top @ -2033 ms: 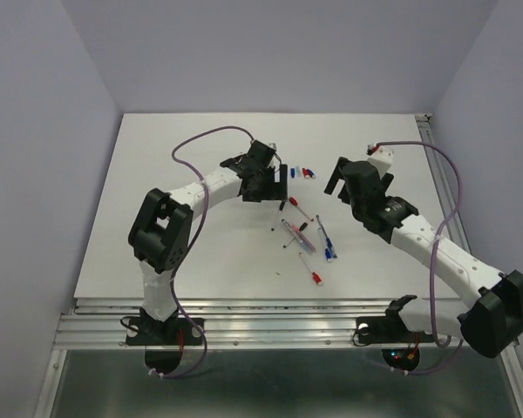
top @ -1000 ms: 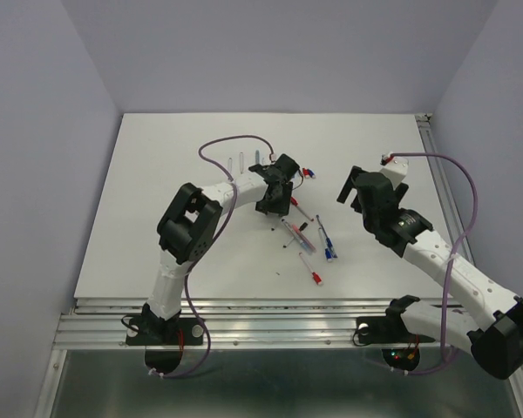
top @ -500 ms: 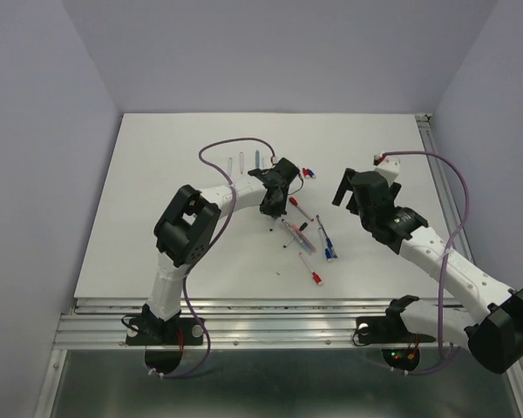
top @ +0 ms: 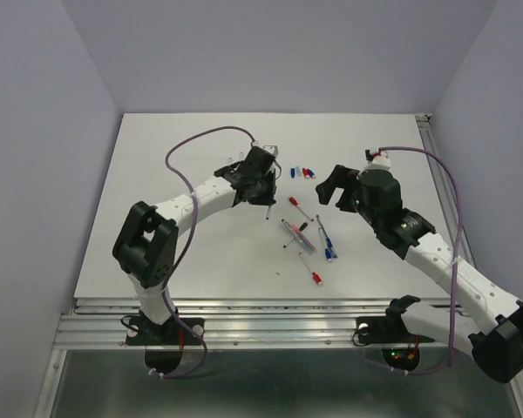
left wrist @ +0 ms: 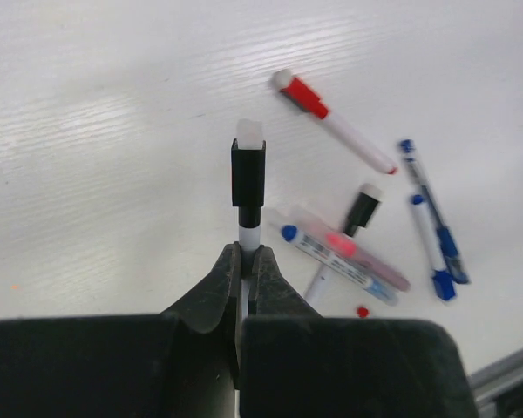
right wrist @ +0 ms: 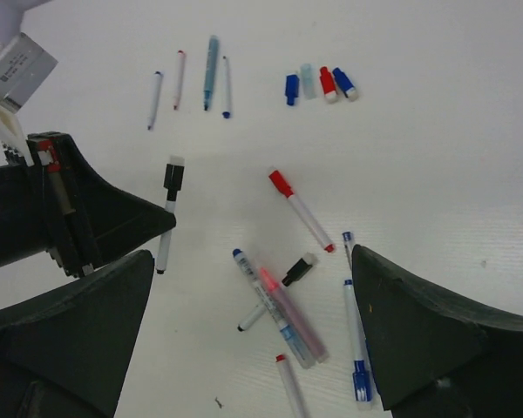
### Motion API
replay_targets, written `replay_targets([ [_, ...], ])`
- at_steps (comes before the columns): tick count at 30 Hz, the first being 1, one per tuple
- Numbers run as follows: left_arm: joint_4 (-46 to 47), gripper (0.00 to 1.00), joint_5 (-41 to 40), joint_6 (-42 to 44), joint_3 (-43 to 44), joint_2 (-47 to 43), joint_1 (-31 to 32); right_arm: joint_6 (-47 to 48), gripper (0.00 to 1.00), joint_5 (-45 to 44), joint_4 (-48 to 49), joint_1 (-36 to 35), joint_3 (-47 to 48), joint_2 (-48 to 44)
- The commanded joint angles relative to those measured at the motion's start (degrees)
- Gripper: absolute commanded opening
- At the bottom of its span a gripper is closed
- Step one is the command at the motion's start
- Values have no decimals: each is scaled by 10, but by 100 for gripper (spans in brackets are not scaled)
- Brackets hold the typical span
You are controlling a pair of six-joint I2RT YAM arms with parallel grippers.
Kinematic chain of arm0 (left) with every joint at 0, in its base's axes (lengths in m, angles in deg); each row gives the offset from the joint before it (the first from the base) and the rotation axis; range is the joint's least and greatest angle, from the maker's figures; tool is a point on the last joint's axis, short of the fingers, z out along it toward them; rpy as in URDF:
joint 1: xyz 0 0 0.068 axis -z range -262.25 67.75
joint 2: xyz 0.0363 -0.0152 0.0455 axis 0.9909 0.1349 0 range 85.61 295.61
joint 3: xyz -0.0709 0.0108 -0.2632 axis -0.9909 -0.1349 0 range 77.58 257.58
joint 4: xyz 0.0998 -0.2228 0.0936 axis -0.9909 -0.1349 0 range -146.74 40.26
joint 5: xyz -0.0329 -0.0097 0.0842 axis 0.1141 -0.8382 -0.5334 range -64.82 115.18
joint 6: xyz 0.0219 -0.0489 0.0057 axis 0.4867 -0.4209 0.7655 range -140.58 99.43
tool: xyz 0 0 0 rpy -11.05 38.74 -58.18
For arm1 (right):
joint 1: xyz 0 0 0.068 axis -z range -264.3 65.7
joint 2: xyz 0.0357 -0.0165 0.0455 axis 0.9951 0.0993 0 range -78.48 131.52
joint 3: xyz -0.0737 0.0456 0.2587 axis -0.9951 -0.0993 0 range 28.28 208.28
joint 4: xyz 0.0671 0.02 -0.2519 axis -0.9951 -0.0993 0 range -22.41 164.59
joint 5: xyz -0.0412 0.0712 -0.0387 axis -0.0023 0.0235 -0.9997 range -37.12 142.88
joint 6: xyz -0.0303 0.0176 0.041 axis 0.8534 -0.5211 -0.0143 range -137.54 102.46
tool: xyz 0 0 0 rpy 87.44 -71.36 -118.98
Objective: Open the pen caps
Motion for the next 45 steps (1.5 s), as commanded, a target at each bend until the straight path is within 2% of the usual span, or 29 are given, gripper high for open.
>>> replay_targets([
  [1, 77, 0, 79, 12, -53, -97, 6, -1, 100, 100, 89, 3, -7, -13],
  [5, 156, 0, 153, 6, -107, -154, 7, -14, 100, 163, 162, 3, -8, -1],
  [8, 178, 0, 181, -7, -130, -171, 10, -29, 100, 189, 191, 2, -4, 13],
  [15, 217, 0, 187, -31, -155, -203, 15, -71, 100, 185, 173, 3, 39, 95],
  [20, 235, 0, 197, -35, -160, -209, 16, -76, 98, 233, 200, 3, 39, 139],
  [28, 241, 0, 215, -31, -149, -196, 19, -86, 93, 249, 234, 4, 30, 163],
  [34, 242, 0, 216, -30, -146, -196, 22, -95, 73, 236, 233, 3, 29, 169],
  [37, 241, 0, 216, -32, -145, -195, 25, -101, 58, 239, 237, 3, 30, 174],
  [39, 241, 0, 213, -33, -145, -195, 25, -102, 54, 243, 239, 3, 33, 177],
  [45, 241, 0, 205, -37, -137, -193, 26, -102, 32, 257, 225, 3, 46, 188],
])
